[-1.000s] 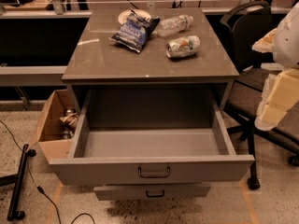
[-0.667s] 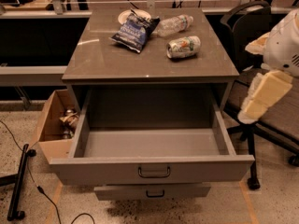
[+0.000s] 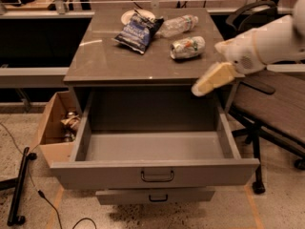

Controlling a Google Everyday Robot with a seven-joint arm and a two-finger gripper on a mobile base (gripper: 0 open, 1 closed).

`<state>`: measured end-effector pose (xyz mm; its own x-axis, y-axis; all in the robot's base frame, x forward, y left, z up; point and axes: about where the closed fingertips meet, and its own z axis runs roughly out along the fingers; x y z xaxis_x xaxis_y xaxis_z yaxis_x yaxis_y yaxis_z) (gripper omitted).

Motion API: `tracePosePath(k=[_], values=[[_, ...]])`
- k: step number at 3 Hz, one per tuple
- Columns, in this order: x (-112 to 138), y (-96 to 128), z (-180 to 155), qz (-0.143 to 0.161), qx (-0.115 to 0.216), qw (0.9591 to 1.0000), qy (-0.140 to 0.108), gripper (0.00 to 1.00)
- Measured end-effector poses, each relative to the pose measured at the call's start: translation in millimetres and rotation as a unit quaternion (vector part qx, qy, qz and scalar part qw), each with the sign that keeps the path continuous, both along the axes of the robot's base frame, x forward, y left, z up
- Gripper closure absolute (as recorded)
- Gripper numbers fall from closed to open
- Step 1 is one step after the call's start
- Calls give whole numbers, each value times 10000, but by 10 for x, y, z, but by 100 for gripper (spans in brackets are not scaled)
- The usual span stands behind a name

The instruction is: Place blue chip bag into top drawer

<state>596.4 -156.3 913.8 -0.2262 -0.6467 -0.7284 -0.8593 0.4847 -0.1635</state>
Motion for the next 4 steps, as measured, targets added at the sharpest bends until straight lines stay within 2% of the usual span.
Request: tracePosePath(k=[1, 2, 3, 4], values=[[705, 283, 146, -609, 775, 9947, -289, 0], [890, 275, 285, -945, 1019, 9889, -518, 0], [885, 274, 283, -919, 994, 9893, -539, 0], [1001, 343, 287, -1075, 1102, 9856, -705, 0]])
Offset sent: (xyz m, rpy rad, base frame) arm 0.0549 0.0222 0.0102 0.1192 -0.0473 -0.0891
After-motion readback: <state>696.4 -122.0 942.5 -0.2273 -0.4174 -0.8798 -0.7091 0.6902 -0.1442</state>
